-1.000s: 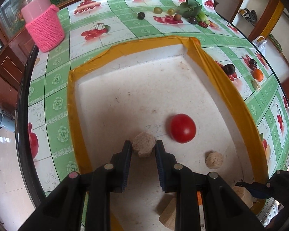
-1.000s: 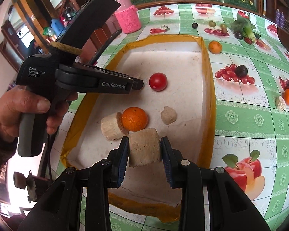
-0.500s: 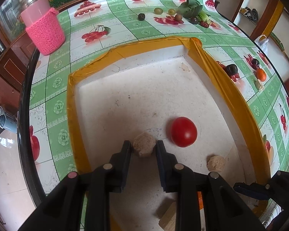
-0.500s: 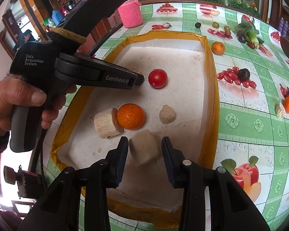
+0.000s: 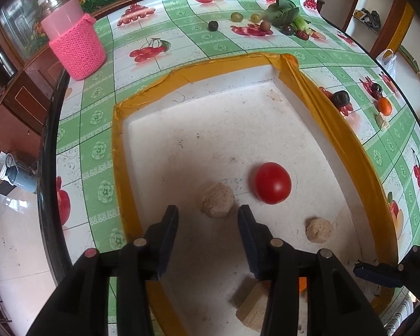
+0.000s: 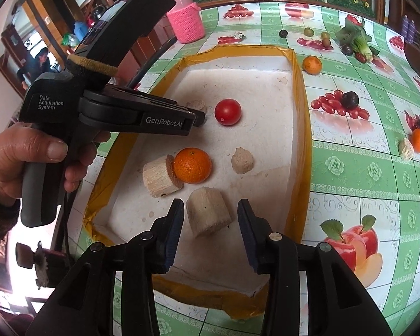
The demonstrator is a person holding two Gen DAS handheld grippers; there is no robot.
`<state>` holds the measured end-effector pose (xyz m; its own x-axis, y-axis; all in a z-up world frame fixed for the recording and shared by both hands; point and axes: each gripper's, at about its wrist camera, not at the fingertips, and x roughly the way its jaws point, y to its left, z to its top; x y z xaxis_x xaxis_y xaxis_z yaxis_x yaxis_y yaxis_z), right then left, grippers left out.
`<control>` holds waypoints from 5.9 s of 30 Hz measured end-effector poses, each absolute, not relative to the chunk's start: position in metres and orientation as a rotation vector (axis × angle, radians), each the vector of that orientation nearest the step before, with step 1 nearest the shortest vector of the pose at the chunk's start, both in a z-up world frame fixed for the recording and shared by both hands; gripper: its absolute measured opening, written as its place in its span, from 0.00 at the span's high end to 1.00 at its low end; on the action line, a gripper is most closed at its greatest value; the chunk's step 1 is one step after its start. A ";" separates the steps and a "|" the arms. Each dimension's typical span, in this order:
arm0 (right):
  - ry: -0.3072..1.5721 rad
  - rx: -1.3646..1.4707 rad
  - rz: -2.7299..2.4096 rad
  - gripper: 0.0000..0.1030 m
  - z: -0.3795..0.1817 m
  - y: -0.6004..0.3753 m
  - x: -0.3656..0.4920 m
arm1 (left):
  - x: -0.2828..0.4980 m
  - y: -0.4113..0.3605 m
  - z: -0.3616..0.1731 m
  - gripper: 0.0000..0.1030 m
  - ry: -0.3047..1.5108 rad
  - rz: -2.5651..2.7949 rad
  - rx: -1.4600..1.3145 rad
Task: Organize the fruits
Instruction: 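Grasp the round beige bread piece with the right gripper while the left grasps the dark plum, then carry the bread piece and plum into the tray and open both grippers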
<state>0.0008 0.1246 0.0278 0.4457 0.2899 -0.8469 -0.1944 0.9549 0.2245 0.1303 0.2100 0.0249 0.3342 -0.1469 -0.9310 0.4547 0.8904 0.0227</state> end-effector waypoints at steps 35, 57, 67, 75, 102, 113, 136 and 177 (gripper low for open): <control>0.946 0.371 -0.024 0.55 0.041 -0.073 -0.017 | 0.091 0.057 0.069 0.35 1.060 -0.542 0.459; 0.959 0.173 0.001 0.73 0.010 -0.106 0.057 | 0.134 0.016 0.047 0.35 1.144 -0.463 0.410; 0.935 0.208 0.043 0.72 0.018 -0.114 0.027 | 0.157 -0.005 0.019 0.46 1.200 -0.453 0.360; 0.932 0.250 0.023 0.72 0.018 -0.122 0.014 | 0.156 -0.003 0.024 0.75 1.163 -0.496 0.342; 0.923 0.268 -0.102 0.73 0.036 -0.082 -0.056 | 0.079 0.045 0.065 0.75 1.080 -0.717 0.399; 0.895 0.245 -0.053 0.73 0.055 -0.032 -0.044 | 0.089 0.104 0.079 0.75 1.055 -0.664 0.356; 0.882 0.141 0.153 0.73 0.080 0.071 0.015 | 0.146 0.218 0.061 0.75 1.112 -0.448 0.246; 1.048 0.005 0.244 0.69 0.024 0.118 0.080 | 0.179 0.213 0.022 0.74 1.209 -0.415 0.197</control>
<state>0.0801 0.1180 0.0242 0.4749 0.2018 -0.8566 -0.1966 0.9731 0.1203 0.1791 0.2132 0.0219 0.2911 -0.2049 -0.9345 0.4117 0.9086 -0.0710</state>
